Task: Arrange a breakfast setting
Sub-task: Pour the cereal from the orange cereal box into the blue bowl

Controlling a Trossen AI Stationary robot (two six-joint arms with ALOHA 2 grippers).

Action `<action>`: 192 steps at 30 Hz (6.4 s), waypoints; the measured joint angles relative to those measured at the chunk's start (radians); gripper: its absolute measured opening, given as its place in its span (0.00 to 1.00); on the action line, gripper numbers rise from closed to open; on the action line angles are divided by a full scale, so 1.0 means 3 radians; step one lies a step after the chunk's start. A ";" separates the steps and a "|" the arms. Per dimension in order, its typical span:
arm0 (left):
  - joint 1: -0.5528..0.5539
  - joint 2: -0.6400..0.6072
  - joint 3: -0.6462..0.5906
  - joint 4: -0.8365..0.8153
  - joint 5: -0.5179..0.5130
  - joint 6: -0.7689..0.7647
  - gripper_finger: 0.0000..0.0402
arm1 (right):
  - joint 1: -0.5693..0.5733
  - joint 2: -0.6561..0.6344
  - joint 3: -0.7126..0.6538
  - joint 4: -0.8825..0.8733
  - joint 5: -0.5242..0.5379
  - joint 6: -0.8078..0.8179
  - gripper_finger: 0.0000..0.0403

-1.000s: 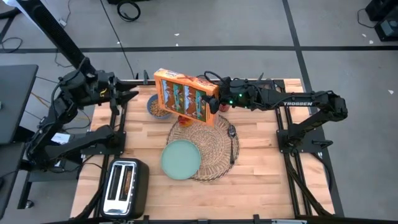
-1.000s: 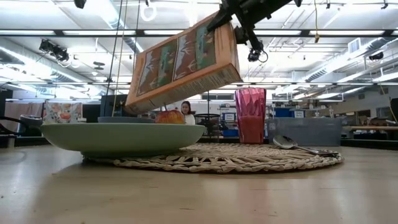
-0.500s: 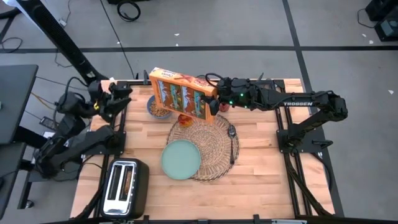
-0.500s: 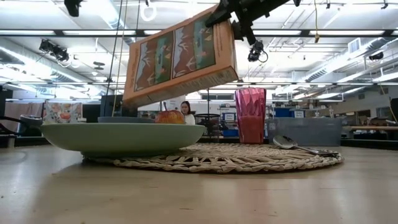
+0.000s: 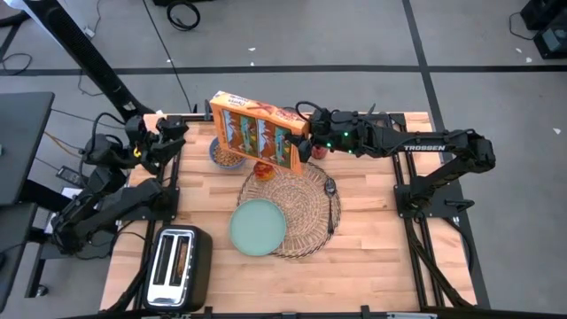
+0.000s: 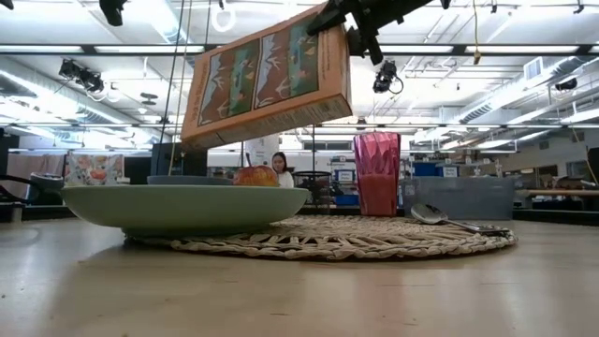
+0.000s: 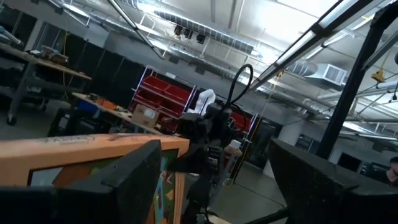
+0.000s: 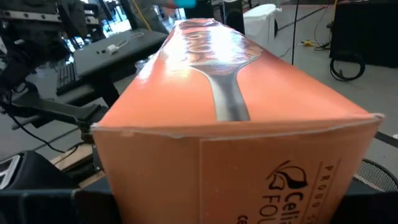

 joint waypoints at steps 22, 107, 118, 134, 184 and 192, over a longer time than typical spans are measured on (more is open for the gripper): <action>0.0004 0.0001 0.0441 -0.0319 -0.0067 0.0262 0.75 | 0.0210 -0.0080 -0.0010 0.0037 0.0124 0.0021 0.61; -0.1944 0.3558 0.2861 0.0616 -0.0418 0.1662 0.78 | 0.0451 -0.0550 -0.0811 0.4454 -0.0728 -0.0652 0.61; -0.2088 0.3672 0.2855 0.0955 -0.0988 0.1730 0.78 | 0.0470 -0.0554 -0.0806 0.4380 -0.0655 -0.1388 0.61; -0.2082 0.3888 0.2856 0.1575 -0.0989 0.1688 0.67 | 0.0468 -0.0550 -0.0809 0.4096 -0.0576 -0.1599 0.66; -0.1681 0.3003 0.2856 0.0014 -0.0838 0.2272 0.60 | 0.0149 -0.0589 0.1857 -0.0943 -0.0778 -0.1367 0.99; -0.1681 0.3123 0.2861 0.0030 -0.0804 0.2271 0.59 | 0.0146 -0.0528 0.1857 -0.1066 -0.1080 -0.1118 0.99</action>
